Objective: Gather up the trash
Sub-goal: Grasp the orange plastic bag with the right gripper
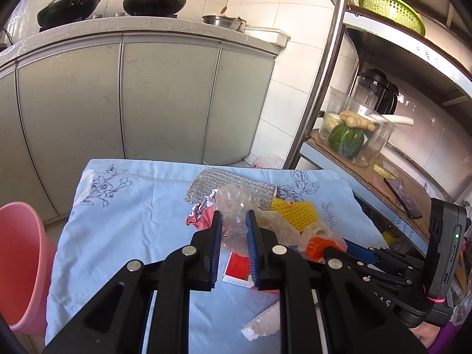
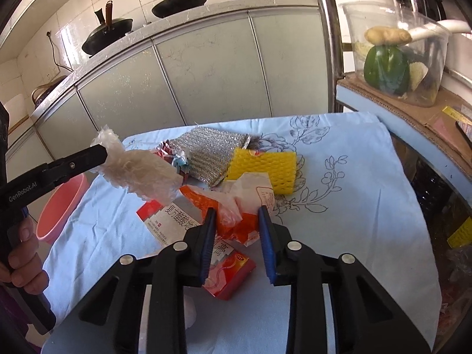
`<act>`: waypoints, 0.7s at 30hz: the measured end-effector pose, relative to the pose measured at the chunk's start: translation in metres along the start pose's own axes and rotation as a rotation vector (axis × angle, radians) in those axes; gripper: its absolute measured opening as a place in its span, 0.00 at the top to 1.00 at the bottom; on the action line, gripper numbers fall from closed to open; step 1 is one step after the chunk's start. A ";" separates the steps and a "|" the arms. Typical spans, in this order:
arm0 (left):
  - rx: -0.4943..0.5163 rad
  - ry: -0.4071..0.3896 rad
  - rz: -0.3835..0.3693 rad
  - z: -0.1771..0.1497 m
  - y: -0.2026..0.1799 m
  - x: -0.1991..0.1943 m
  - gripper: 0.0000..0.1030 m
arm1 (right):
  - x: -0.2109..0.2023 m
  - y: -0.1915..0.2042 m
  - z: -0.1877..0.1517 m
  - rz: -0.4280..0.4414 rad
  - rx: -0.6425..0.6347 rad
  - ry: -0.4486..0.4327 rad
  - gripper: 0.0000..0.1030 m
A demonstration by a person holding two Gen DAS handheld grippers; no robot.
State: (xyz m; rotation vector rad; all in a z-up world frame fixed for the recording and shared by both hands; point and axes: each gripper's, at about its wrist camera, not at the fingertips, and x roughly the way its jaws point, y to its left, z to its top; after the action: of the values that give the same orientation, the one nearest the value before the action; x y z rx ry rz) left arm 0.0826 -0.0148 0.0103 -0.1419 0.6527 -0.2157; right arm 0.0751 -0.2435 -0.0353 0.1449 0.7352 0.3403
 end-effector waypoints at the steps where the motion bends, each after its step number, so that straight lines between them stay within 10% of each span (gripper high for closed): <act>1: -0.001 -0.008 0.002 0.000 0.001 -0.004 0.85 | -0.004 0.001 0.000 -0.003 -0.002 -0.011 0.72; 21: -0.076 -0.143 0.098 -0.013 0.044 -0.090 0.85 | -0.051 0.061 0.012 0.034 -0.108 -0.133 0.72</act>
State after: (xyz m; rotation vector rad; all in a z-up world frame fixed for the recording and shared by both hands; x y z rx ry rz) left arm 0.0118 0.0484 0.0443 -0.1960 0.5240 -0.0856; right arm 0.0320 -0.2046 0.0208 0.0774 0.5819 0.3977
